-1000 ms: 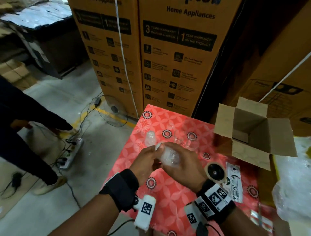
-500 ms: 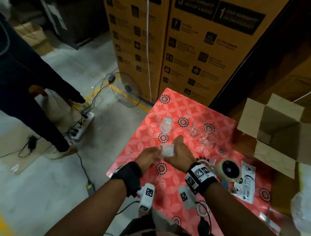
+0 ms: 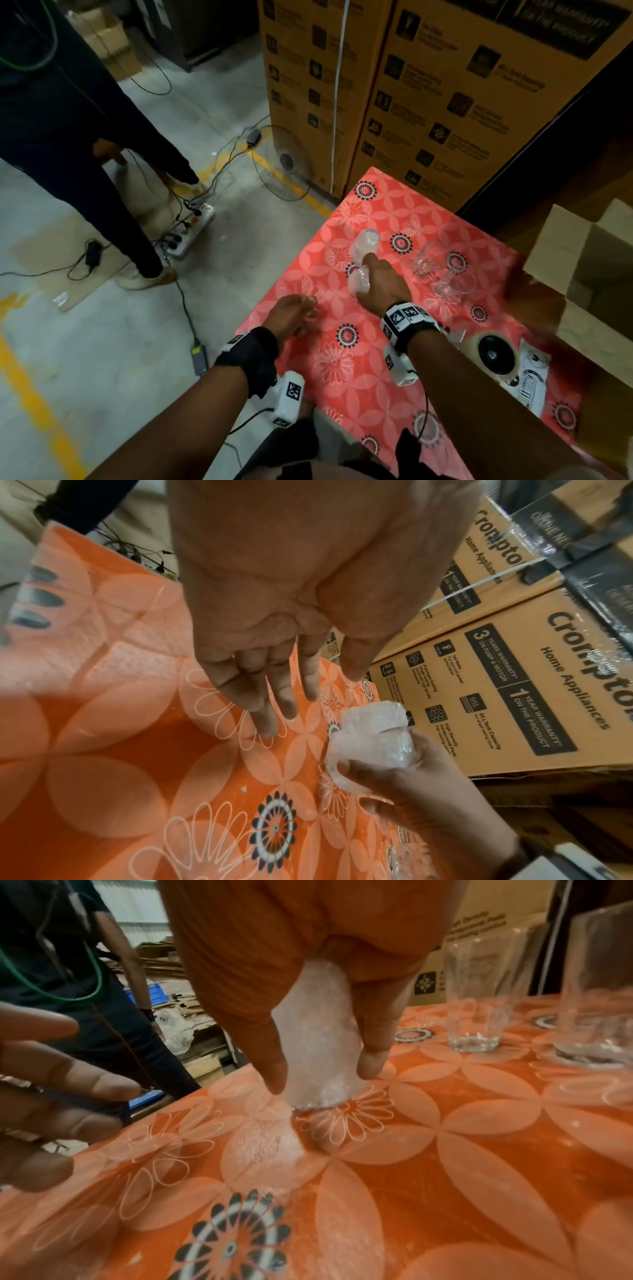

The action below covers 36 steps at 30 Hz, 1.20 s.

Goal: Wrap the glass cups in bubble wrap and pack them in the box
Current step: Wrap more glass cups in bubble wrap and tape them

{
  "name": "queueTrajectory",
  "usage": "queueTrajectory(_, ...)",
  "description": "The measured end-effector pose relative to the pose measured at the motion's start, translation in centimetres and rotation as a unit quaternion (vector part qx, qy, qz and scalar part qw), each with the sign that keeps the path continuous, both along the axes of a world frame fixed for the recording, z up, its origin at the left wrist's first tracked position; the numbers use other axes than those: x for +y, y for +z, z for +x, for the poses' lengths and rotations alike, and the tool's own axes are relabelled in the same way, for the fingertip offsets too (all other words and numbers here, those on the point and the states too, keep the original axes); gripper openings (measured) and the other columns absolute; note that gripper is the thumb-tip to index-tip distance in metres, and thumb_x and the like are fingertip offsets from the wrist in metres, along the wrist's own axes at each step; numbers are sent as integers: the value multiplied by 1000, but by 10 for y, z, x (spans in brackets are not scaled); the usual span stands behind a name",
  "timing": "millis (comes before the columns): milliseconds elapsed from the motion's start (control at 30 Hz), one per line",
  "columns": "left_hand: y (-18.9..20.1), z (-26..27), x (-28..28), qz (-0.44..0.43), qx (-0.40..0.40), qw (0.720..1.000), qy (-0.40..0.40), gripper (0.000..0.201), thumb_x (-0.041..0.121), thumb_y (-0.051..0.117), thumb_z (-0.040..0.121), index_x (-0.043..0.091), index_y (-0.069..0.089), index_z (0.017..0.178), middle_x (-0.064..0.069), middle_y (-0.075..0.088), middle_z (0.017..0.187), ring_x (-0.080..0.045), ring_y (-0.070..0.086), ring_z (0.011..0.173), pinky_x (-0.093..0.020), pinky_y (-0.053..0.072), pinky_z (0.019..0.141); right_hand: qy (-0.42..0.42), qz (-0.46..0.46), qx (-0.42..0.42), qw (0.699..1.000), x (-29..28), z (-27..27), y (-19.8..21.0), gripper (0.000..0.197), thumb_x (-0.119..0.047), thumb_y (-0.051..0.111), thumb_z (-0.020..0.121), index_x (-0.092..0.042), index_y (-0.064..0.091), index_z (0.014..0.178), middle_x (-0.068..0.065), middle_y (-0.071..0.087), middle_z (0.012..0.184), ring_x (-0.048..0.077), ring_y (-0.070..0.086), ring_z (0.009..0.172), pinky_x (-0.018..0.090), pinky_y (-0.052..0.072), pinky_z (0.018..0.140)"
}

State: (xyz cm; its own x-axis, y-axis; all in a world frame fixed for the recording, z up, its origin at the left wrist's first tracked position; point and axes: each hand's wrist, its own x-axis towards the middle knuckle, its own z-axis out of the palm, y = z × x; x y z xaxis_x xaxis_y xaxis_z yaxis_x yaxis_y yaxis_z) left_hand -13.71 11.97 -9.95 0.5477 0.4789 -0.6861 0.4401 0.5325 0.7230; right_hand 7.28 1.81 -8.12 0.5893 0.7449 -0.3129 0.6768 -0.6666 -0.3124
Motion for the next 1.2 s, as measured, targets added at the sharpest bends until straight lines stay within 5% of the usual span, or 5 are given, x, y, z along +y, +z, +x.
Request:
queueTrajectory(267,3,-5,9,2,-24,1000,-11,18,16,55,110,1,65,115,-15,80,112,-15,66,63,-22,42,48,-103,65,37,992,-12,-11,5,103,-33,92,67,-20,27,145,13,54,139,42,64,114,49,56,93)
queueTrajectory(400,6,-5,8,6,-17,1000,8,17,13,56,109,-2,64,112,-4,81,93,-12,64,57,-20,43,46,-140,92,72,983,-14,-10,7,108,-30,98,63,-15,29,145,18,54,140,40,60,122,44,52,98)
queueTrajectory(567,-2,-5,9,3,-23,1000,-6,15,16,57,109,4,65,108,-21,77,117,-17,62,63,-20,43,46,-173,99,109,974,-15,-8,2,97,-23,97,66,-12,35,140,20,62,128,38,62,116,32,49,90)
queueTrajectory(967,7,6,11,40,12,999,-12,18,16,58,108,1,68,110,-5,74,89,-18,68,66,-23,43,50,-136,120,111,977,15,-29,-14,72,-20,88,75,-12,48,134,17,69,121,38,66,112,37,56,90)
queueTrajectory(1200,13,12,10,53,15,998,-20,20,18,57,109,1,67,115,-11,71,98,-19,68,69,-20,47,50,-134,133,100,977,24,-39,-17,68,-22,83,76,-15,46,133,16,69,118,40,67,107,39,56,84)
